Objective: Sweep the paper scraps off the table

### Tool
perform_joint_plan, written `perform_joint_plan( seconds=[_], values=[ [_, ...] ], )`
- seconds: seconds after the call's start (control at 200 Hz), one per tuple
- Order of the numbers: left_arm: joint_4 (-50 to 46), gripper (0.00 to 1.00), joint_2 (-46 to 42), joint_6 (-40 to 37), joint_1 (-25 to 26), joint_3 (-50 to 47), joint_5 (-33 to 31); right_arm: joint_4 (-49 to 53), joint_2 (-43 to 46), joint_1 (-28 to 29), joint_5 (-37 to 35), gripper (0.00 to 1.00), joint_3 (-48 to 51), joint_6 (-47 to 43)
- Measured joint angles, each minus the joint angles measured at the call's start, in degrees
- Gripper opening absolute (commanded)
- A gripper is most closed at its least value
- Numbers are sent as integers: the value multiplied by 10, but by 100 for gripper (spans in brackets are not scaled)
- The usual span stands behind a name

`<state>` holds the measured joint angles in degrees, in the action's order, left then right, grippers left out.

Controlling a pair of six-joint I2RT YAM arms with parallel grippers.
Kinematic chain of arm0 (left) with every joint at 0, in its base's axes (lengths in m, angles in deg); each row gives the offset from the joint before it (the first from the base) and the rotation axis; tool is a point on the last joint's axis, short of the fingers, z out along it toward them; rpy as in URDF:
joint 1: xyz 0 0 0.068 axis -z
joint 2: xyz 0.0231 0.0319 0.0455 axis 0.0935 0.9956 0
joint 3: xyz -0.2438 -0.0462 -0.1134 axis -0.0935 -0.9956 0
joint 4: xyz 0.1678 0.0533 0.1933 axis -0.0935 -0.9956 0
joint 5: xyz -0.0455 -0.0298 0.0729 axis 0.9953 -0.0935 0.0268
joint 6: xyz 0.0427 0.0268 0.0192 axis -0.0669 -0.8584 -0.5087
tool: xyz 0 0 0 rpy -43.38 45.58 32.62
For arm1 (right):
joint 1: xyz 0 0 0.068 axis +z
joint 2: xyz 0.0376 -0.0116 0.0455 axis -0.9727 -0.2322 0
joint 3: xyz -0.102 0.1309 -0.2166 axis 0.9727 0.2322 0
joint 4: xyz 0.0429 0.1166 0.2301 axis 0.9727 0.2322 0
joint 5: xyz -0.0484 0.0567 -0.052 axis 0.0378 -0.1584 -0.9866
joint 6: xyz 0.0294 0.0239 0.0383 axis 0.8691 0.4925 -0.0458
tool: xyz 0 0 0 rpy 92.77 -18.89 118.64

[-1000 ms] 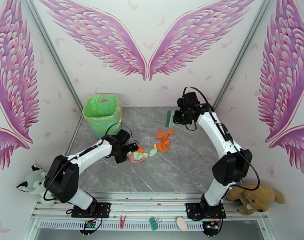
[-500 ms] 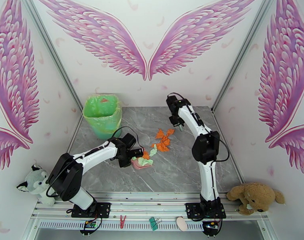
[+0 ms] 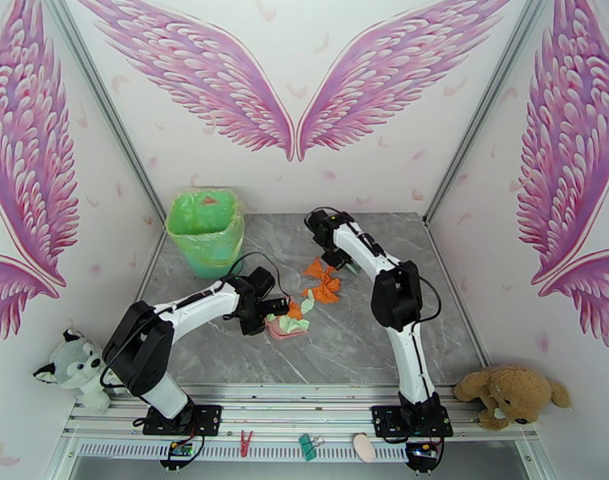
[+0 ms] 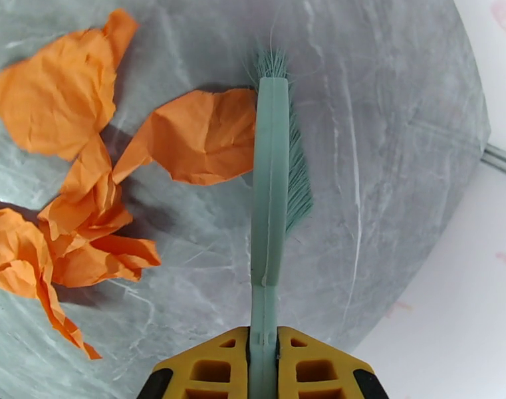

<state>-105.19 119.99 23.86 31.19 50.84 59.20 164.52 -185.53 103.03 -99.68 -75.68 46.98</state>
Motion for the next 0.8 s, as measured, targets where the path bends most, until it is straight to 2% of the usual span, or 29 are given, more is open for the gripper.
perform_joint_plan(
  seconds=[0.36,0.8],
  values=[
    [9,0,33,3,6,21,0,-10,47,42,-13,0,83,-2],
    [37,0,111,12,24,80,-2,1,115,112,10,0,167,21]
  ],
)
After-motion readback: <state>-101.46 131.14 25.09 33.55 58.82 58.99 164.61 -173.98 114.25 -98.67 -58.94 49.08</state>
